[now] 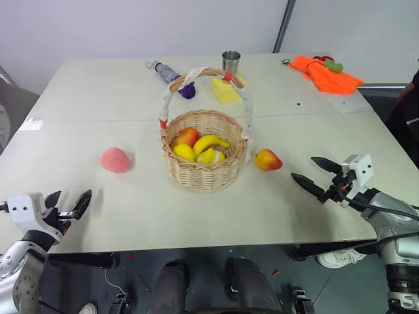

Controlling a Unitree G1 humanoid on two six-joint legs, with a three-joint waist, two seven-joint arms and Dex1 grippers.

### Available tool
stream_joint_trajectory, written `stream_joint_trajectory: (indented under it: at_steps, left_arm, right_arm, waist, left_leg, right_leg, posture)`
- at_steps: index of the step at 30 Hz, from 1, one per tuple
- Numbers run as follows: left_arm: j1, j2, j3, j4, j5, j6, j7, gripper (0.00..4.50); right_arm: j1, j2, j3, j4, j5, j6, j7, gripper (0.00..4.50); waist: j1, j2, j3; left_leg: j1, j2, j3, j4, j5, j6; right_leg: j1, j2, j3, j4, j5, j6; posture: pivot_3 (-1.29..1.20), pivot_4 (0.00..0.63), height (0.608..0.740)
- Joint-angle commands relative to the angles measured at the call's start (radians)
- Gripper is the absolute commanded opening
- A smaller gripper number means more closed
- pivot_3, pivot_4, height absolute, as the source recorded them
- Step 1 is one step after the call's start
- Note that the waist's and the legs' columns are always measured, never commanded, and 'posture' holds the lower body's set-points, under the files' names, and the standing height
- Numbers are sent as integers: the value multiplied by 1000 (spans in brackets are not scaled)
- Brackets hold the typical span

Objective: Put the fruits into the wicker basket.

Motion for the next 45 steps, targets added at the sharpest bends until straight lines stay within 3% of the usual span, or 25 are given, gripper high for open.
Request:
stream_joint_trajectory:
  at_steps: [1, 16, 25, 30, 35, 42, 45]
  left_arm:
    - [-16, 6, 15, -45, -12, 4, 7, 4500]
    - [-147, 71, -9, -119, -61, 134, 20, 4500]
    - [-327, 159, -72, -94, -68, 333, 78, 4500]
    - [-409, 185, -149, -88, -43, 454, 111, 4500]
    - [-471, 192, -220, -63, 4, 559, 163, 4500]
    - [-522, 176, -256, -20, 44, 584, 178, 4500]
    - [-525, 172, -258, -15, 52, 564, 157, 3599]
  right_arm:
    - [-6, -1, -7, -46, 6, -9, -11, 4473]
    - [-38, 6, -25, -93, 54, 21, -38, 4473]
    - [-42, -106, -52, -417, 281, 267, 5, 4473]
    - [-123, -136, 42, -614, 404, 397, -12, 4473]
    - [-195, -114, 179, -703, 381, 431, -29, 4473]
    - [-209, -87, 249, -725, 369, 421, -41, 4473]
    - [-206, -78, 253, -723, 360, 408, -41, 4500]
  waist:
    - [0, 0, 0]
    - [0, 0, 0]
    - [0, 0, 0]
    - [-2, 0, 0]
    - [0, -1, 0]
    - [1, -3, 1]
    - [0, -3, 1]
  left_leg:
    - [0, 0, 0, 0, 0, 0]
    - [0, 0, 0, 0, 0, 0]
    - [0, 0, 0, 0, 0, 0]
    - [0, 0, 0, 0, 0, 0]
    - [-1, 0, -1, 0, 0, 0]
    - [-2, 0, -1, 1, 0, 0]
    - [-2, 0, -1, 1, 0, 0]
  right_leg:
    - [0, 0, 0, 0, 0, 0]
    - [0, 0, 0, 0, 0, 0]
    - [0, 1, 0, 0, 0, 0]
    - [0, 2, 0, 0, 0, 1]
    - [-1, 1, 0, 0, 0, 1]
    - [-1, 1, 0, 0, 0, 1]
    - [-2, 1, 0, 0, 0, 1]
  posture:
    - [0, 150, 740]
    - [0, 150, 740]
    - [0, 150, 740]
    - [0, 150, 740]
    - [0, 150, 740]
    - [0, 150, 740]
    - [0, 150, 740]
